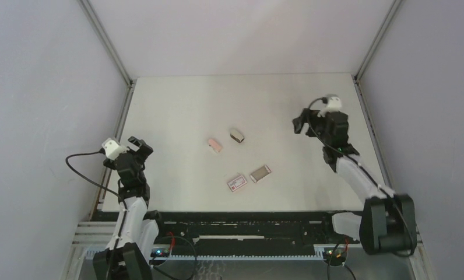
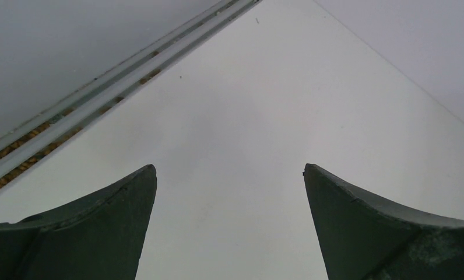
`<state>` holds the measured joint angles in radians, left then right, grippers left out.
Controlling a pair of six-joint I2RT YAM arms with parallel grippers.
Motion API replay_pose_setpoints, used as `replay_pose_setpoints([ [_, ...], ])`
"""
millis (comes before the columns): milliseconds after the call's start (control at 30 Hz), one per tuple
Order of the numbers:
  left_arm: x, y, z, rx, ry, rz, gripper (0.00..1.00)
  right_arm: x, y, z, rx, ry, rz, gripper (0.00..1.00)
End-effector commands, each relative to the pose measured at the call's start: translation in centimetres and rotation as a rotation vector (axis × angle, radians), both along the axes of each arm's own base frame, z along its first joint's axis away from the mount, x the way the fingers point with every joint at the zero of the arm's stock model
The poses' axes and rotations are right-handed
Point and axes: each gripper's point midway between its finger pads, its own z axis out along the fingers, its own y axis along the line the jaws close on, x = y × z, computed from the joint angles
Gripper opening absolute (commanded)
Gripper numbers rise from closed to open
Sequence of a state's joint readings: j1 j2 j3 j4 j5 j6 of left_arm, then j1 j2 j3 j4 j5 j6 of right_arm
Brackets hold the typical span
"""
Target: Load the staples into the stapler
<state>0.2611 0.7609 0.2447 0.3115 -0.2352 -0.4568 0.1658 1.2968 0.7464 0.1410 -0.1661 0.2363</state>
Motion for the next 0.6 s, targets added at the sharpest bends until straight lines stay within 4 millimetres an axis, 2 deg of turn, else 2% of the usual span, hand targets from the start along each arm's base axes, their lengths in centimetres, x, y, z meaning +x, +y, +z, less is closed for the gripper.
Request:
replay_pose_setpoints([
  [0, -0.5, 1.7, 0.4, 0.151, -0.018, 0.049, 1.0, -2.0, -6.2, 2.0, 0.045, -0.19, -0.219, 0.9],
  [100, 0.9, 0.6, -0.3, 0.164, -0.007, -0.032, 1.0, -3.7, -9.8, 1.2, 0.007, -0.264, -0.344, 0.9],
  [200, 1.7, -0.1, -0.4, 0.197, 0.012, -0.075, 1.0, -5.0, -11.9, -0.6, -0.011, -0.27, -0.416, 0.9],
  [267, 1.8, -0.3, -0.4, 0.231, 0.02, -0.067, 1.0, -5.4, -13.0, -0.9, -0.006, -0.275, -0.462, 0.9],
  [367, 2.3, -0.6, -0.4, 0.26, 0.028, -0.074, 1.0, -5.4, -13.7, -1.0, -0.016, -0.29, -0.488, 0.9],
  [567, 2.4, -0.8, -0.3, 0.269, 0.03, -0.083, 1.0, -5.2, -13.9, -1.8, -0.033, -0.271, -0.49, 0.9],
])
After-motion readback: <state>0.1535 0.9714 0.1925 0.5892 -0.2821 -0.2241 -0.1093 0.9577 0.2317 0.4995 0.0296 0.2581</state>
